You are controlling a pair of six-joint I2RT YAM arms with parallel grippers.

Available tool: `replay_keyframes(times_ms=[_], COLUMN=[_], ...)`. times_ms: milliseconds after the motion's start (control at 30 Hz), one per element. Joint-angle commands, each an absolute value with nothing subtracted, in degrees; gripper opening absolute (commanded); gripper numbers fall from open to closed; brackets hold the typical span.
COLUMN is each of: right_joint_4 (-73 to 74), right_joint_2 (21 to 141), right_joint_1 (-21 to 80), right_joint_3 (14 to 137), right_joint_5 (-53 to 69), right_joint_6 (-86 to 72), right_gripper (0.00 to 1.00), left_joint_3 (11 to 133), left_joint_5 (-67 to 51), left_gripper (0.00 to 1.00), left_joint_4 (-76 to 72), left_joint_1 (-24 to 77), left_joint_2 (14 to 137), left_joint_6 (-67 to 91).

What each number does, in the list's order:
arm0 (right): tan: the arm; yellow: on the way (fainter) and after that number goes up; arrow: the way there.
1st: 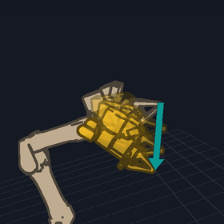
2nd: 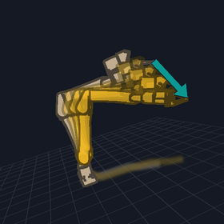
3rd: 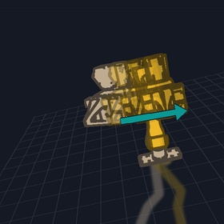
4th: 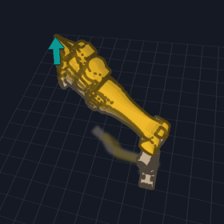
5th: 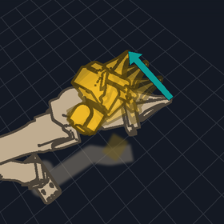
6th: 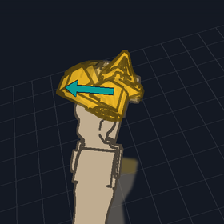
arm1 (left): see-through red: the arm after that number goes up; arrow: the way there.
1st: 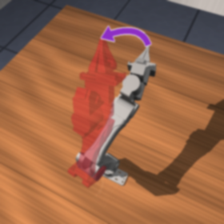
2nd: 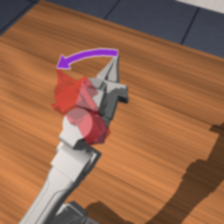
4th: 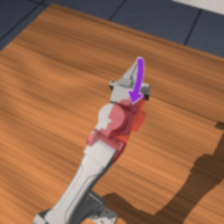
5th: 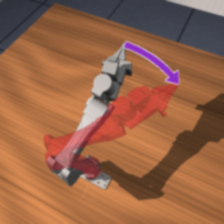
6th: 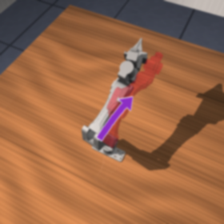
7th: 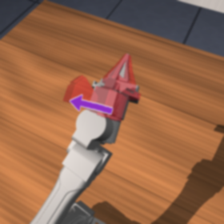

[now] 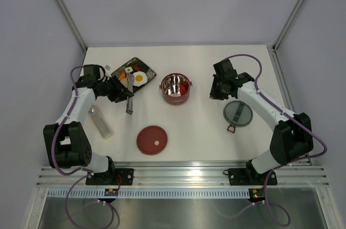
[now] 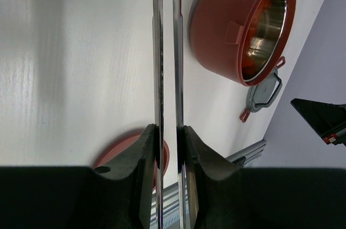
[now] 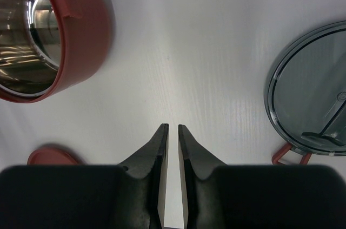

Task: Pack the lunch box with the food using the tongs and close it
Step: Pick up the fake food from the plate.

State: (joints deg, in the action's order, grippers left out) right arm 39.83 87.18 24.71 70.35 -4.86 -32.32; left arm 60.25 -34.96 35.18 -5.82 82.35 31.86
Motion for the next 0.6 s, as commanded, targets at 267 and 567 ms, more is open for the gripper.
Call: replay_keyframes(times_ms=[267, 567], right_joint_4=[37.9, 37.8], right_joint_2=[86.7, 87.3], right_joint_1=[25.3, 25.3], right_joint_3=[69.8, 69.8], right_joint_5=[-3.6, -3.4], right_joint_6=[-31.4, -31.3], right_gripper=[0.2, 0.2], left_joint_3=[59.6, 59.3], left_joint_5=[-37.8, -38.0], left_gripper=[0.33, 0.37], left_joint_4=[32.2, 33.0], left_joint_1=[-6.1, -6.2], left_joint_2=[83.1, 84.5], left_joint_6=[33.0, 31.9])
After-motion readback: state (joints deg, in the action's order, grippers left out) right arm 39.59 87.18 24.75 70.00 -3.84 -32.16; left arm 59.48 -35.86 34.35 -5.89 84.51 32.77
